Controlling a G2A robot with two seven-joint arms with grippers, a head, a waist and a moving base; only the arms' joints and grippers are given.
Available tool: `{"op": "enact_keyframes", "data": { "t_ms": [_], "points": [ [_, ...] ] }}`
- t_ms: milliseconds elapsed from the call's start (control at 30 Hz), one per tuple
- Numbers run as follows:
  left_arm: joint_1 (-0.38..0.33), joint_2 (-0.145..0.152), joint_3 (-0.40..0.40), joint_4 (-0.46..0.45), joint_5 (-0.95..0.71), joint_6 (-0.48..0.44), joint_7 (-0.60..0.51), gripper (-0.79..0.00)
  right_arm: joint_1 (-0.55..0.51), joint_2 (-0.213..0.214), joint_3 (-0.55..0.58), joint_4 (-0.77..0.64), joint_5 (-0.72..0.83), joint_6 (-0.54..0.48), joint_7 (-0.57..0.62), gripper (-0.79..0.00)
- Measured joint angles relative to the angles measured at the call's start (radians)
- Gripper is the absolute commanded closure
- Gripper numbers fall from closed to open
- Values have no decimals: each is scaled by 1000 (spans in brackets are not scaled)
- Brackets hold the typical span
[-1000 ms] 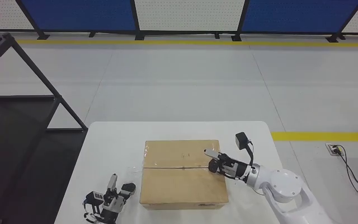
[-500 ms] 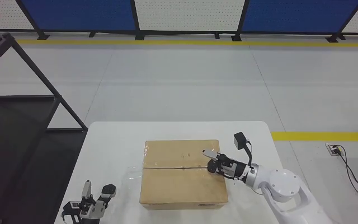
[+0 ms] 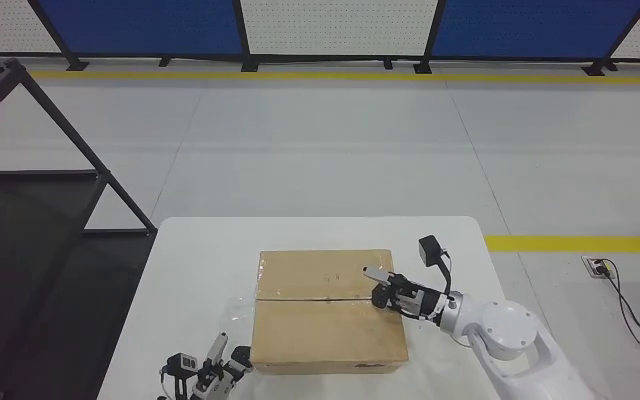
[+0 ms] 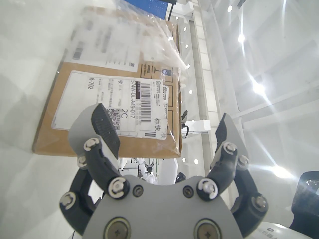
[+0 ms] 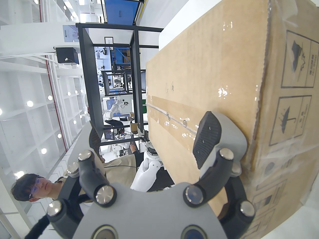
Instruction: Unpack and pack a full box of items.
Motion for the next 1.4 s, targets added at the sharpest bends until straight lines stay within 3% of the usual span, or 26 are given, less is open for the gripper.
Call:
{"op": "enact_keyframes", "data": {
  "t_ms": [167,633,900,1400],
  "points": [
    [-59,-13,28,37,-13,9,141,-785,9,-1,-6,7,0,-3,1,-785],
    [-77,-28,37,48,-57,-67,242,-785,48,-13,-67,3,-13,11,5,-785],
    [-121,-37,29,42,-106,-43,320,-785,53,-14,-69,17,-15,7,4,-785],
    [-75,-44,-20,-145,-69,-70,410,-785,28,-11,-49,15,-7,-6,4,-785]
  ]
}}
